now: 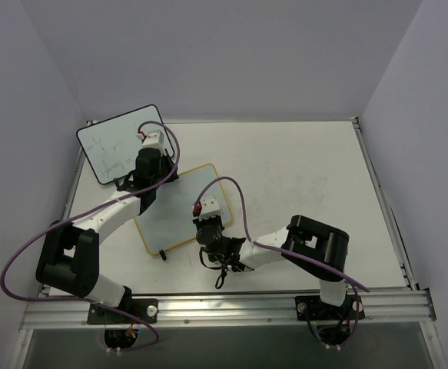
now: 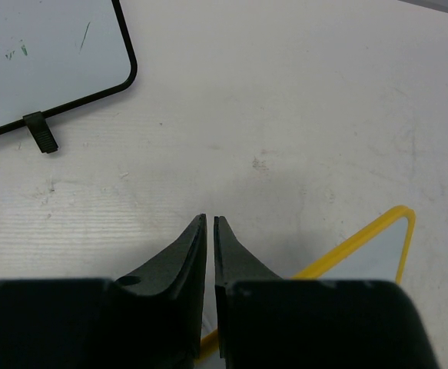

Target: Erase the whiteboard

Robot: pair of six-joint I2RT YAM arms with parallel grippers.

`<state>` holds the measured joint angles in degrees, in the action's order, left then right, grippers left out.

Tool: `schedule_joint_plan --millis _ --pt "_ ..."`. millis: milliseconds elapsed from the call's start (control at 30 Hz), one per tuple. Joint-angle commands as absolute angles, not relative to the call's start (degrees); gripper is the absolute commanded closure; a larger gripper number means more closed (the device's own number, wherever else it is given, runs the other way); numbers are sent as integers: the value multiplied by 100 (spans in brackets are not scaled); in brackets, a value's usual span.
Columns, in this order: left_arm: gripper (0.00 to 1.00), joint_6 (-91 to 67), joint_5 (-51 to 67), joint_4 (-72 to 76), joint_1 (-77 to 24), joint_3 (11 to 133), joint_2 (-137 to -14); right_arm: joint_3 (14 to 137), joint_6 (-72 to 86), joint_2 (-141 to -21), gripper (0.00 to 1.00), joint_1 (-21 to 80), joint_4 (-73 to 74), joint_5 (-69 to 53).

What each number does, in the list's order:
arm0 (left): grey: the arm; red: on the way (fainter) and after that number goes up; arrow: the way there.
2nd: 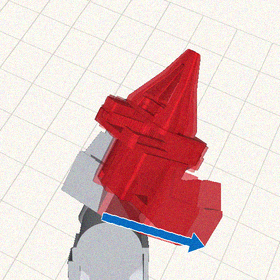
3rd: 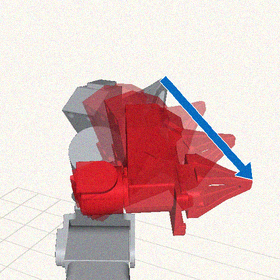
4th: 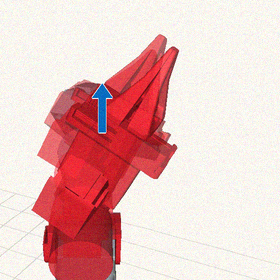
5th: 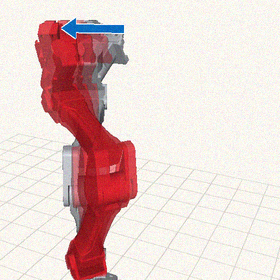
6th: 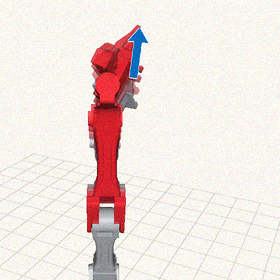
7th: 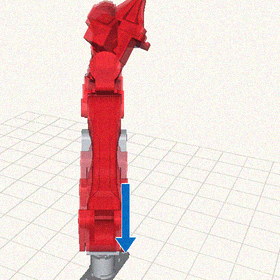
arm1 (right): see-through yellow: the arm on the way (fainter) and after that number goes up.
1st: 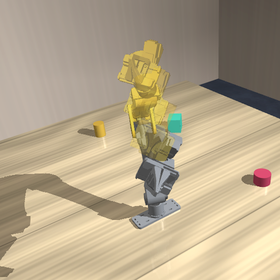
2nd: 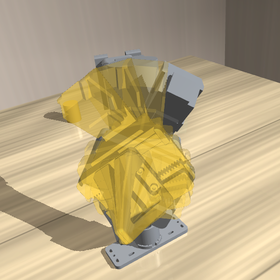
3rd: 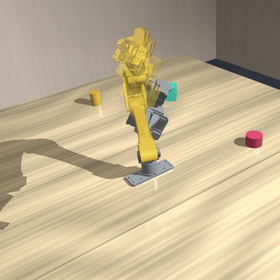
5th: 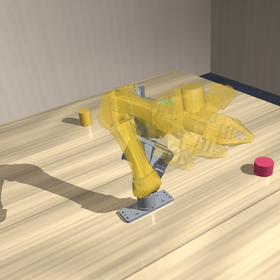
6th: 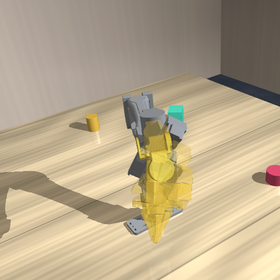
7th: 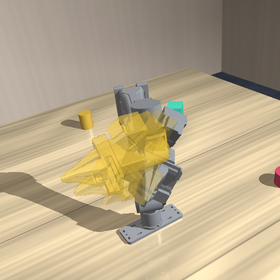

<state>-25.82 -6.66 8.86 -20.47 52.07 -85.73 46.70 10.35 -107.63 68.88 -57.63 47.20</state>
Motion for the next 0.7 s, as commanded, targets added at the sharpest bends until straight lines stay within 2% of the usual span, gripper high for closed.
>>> schedule_joint_plan --millis 0,300,667 --pt "84 -2593 -536 791 -2065 5089 -8499 4956 1011 -10916 100 7066 -5695 4483" --pt "84 -2584 -545 782 -2074 5080 -8481 5229 1151 -11145 100 7146 -5476 4509" --pt "84 -2566 -580 835 -2074 4983 -8482 4685 1433 -10635 100 6662 -5238 5167"
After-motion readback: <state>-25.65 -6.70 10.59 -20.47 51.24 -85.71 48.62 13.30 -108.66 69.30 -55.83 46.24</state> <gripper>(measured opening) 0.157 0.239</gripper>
